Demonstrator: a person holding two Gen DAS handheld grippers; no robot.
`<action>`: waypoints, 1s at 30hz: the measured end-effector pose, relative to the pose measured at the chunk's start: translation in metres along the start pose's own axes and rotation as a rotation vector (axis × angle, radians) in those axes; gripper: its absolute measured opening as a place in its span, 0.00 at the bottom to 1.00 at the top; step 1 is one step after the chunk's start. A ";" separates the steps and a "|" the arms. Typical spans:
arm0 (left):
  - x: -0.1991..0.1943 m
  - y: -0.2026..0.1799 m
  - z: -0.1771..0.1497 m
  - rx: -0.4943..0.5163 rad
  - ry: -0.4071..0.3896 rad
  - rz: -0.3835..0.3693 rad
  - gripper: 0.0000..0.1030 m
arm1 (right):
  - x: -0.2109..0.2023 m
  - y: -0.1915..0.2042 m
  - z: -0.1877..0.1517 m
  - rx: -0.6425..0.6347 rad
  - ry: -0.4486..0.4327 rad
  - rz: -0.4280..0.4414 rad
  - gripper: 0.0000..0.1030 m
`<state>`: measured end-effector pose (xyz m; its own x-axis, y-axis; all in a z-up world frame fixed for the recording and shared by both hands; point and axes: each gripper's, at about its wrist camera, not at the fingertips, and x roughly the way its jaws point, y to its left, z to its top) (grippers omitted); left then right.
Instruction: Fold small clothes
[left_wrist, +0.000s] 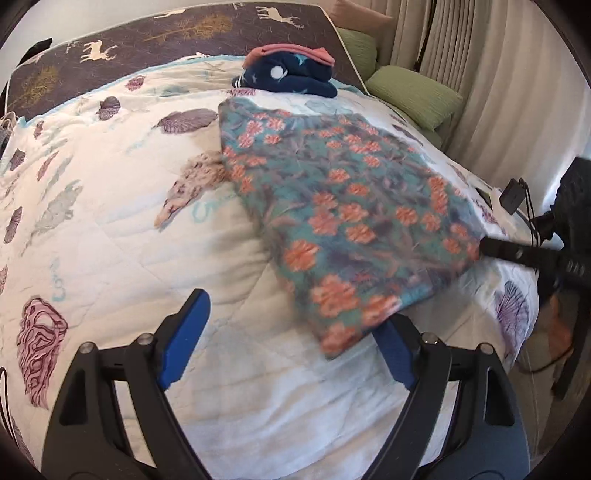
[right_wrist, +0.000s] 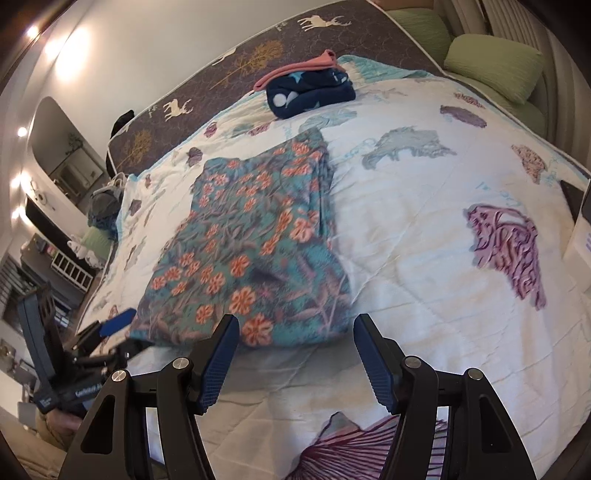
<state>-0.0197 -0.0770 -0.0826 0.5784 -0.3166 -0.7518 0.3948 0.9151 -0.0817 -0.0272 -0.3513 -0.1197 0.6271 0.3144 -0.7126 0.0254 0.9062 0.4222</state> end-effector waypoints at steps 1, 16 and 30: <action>-0.003 -0.007 0.001 0.024 -0.016 -0.008 0.83 | 0.002 0.000 -0.001 0.004 0.004 -0.001 0.64; 0.000 0.003 -0.010 0.011 -0.011 0.174 0.83 | -0.005 -0.007 -0.007 0.021 -0.011 0.012 0.64; -0.008 0.015 -0.025 -0.004 0.037 0.237 0.84 | -0.007 0.038 -0.026 -0.174 0.056 0.088 0.65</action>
<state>-0.0366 -0.0543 -0.0943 0.6279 -0.0839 -0.7737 0.2482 0.9638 0.0969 -0.0513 -0.3120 -0.1131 0.5768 0.4051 -0.7094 -0.1656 0.9083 0.3841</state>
